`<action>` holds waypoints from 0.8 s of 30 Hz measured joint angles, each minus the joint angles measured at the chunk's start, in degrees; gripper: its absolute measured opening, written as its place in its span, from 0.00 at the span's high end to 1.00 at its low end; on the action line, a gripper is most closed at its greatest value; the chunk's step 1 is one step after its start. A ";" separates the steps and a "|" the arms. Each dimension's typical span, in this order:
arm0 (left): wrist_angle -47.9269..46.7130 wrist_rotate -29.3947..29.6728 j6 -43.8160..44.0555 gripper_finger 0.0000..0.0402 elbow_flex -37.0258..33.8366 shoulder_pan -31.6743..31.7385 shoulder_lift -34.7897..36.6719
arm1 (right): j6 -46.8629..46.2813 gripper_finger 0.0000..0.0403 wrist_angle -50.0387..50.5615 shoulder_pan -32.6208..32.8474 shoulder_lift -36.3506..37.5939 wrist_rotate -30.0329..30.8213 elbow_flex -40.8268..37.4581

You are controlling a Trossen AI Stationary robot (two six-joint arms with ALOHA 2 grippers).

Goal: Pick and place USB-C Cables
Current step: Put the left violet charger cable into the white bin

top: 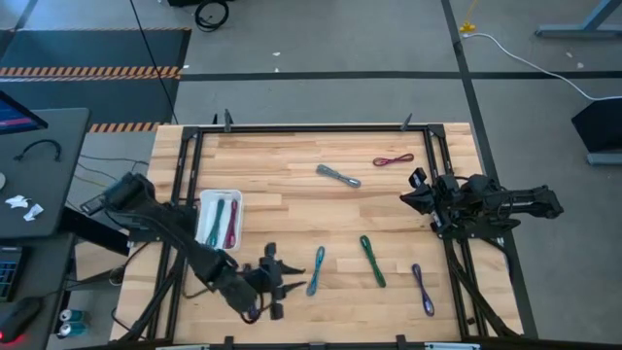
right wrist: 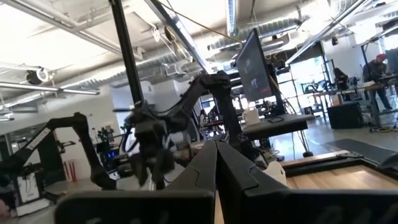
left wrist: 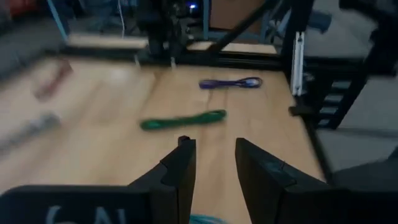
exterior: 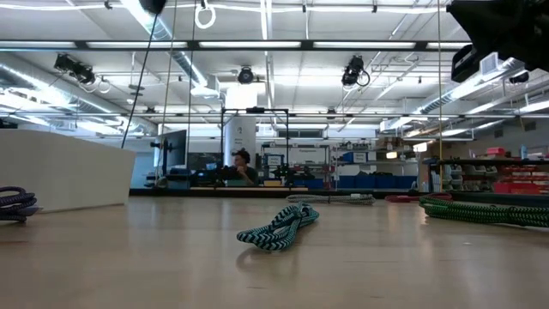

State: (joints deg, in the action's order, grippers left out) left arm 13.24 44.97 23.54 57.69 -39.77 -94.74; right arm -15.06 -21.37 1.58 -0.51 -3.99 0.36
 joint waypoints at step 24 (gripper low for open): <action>-43.64 -28.50 93.04 0.58 5.84 -8.60 -3.79 | 0.24 0.98 0.55 -0.02 0.00 -0.37 -0.01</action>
State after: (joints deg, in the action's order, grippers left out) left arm -30.40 16.47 116.59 63.53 -48.37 -98.53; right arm -14.81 -20.82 1.56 -0.51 -4.36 0.35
